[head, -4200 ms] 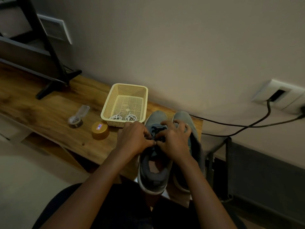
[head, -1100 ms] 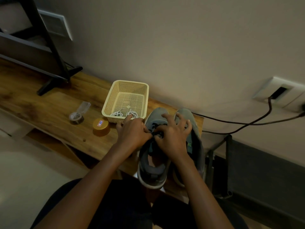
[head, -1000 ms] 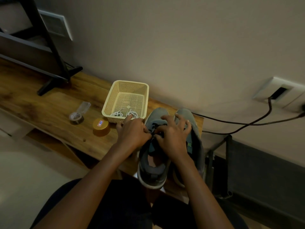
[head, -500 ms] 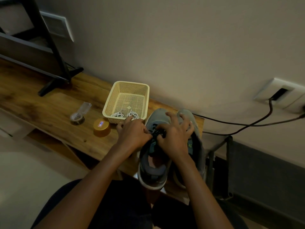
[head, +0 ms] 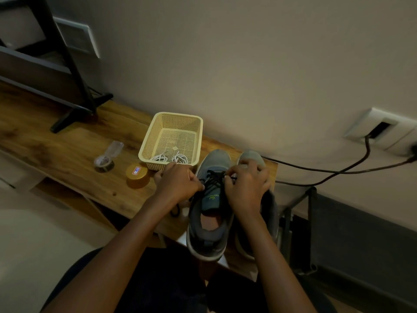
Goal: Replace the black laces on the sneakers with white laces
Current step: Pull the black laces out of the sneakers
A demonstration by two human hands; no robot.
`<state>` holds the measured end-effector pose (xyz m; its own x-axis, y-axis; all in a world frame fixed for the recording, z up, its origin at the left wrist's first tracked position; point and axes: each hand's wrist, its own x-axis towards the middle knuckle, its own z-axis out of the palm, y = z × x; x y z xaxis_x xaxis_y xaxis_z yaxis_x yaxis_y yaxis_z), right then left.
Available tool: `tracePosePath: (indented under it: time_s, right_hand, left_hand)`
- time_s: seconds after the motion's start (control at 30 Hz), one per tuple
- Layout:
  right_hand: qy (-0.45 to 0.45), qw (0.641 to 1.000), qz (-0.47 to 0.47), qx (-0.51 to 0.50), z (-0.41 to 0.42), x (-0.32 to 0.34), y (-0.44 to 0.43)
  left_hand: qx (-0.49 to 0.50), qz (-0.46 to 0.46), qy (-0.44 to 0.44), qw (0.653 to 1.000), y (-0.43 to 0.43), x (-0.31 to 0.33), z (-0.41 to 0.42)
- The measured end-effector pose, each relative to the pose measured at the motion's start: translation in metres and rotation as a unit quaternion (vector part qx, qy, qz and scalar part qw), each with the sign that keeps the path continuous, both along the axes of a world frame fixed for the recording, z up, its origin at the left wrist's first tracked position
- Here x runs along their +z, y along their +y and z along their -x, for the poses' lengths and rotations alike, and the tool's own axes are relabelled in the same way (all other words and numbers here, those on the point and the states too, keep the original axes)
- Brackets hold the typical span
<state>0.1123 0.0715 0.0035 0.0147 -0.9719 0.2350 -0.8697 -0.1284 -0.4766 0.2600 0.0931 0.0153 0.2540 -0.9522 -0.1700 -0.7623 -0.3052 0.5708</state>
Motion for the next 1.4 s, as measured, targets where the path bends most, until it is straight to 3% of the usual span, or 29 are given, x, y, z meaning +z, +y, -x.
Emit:
tracePosePath:
  time_s: [0.33, 0.4, 0.47, 0.53, 0.73, 0.97, 1.07, 1.13, 1.27, 1.4]
  right_hand:
    - [0.094, 0.986, -0.023, 0.137, -0.005, -0.002, 0.003]
    - [0.064, 0.991, 0.011, 0.119, -0.007, -0.002, 0.004]
    - [0.008, 0.997, 0.067, 0.034, -0.006, -0.001, 0.003]
    - [-0.04, 0.997, 0.052, -0.042, -0.003, 0.003, 0.001]
    - [-0.054, 0.998, 0.005, -0.008, -0.004, 0.003, 0.0]
    - [0.089, 0.986, -0.053, 0.134, -0.007, 0.004, 0.003]
    - [0.095, 0.984, -0.046, 0.144, -0.005, 0.003, 0.002]
    - [0.056, 0.992, -0.003, 0.113, -0.003, 0.003, 0.0]
    - [-0.043, 0.994, 0.043, -0.086, 0.02, 0.015, -0.016]
    - [-0.057, 0.996, 0.006, -0.065, 0.028, 0.013, -0.017]
  left_hand:
    - [-0.016, -0.02, 0.01, 1.0, -0.002, 0.0, -0.001]
    - [-0.015, -0.023, 0.016, 1.0, -0.001, 0.001, -0.003]
    - [-0.016, -0.021, 0.015, 1.0, 0.0, 0.003, -0.004]
    - [-0.014, -0.019, 0.019, 1.0, 0.0, 0.003, -0.004]
    - [-0.012, -0.042, 0.006, 0.999, 0.001, 0.001, -0.006]
    - [-0.027, -0.053, -0.01, 0.998, 0.0, 0.004, -0.006]
    - [-0.019, -0.038, 0.014, 0.999, -0.001, 0.003, -0.008]
    - [-0.018, -0.026, 0.019, 0.999, 0.0, 0.002, -0.008]
    - [-0.012, -0.027, 0.019, 0.999, 0.001, 0.002, -0.011]
    - [-0.026, -0.035, 0.047, 0.998, -0.002, -0.004, -0.012]
